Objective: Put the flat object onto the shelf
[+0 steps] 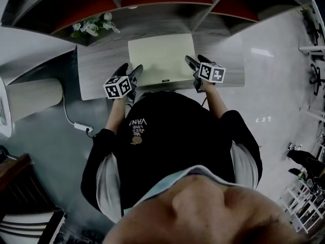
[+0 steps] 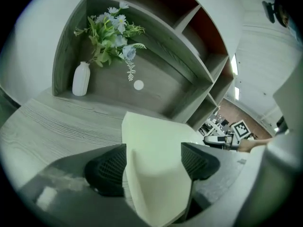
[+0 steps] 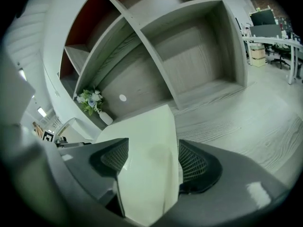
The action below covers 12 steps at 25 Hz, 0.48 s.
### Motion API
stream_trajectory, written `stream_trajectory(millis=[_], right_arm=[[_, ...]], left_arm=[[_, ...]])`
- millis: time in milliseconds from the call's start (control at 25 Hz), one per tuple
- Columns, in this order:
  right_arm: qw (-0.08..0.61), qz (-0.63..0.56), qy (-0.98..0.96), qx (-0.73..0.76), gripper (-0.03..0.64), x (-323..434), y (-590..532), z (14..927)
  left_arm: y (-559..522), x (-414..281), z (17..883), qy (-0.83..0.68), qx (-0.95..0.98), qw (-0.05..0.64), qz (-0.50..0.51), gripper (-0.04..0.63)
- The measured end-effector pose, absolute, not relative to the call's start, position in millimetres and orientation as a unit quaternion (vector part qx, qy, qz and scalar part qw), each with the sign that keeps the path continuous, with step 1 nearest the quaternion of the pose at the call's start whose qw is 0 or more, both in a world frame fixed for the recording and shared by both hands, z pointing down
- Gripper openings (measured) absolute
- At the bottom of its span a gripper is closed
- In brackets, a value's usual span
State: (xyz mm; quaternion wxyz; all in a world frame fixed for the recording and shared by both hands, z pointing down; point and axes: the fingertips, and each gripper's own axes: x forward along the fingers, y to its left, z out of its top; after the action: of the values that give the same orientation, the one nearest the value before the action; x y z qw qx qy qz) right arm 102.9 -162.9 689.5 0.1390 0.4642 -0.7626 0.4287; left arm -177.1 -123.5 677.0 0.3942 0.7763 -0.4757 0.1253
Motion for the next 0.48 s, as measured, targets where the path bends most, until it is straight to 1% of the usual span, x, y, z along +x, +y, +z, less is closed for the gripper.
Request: stream_trajectory(millis=[120, 240, 480], right_arm=[[0.141, 0.442, -0.754, 0.465, 0.324, 104.3, -165.7, 694.7], [0.127, 0.464, -0.745, 0.461, 0.324, 105.0, -168.2, 700.7], [0.131, 0.488, -0.741, 0.442, 0.325, 100.2, -168.4, 711.8]], left_arm=[[-125.7, -176.9, 686.9, -0.467, 0.771, 0.41, 0.138, 0.357], [-127.1, -176.6, 695.7, -0.46, 0.764, 0.427, 0.149, 0.357], [-132.5, -176.8, 703.9, -0.451, 0.752, 0.458, 0.145, 0.357]])
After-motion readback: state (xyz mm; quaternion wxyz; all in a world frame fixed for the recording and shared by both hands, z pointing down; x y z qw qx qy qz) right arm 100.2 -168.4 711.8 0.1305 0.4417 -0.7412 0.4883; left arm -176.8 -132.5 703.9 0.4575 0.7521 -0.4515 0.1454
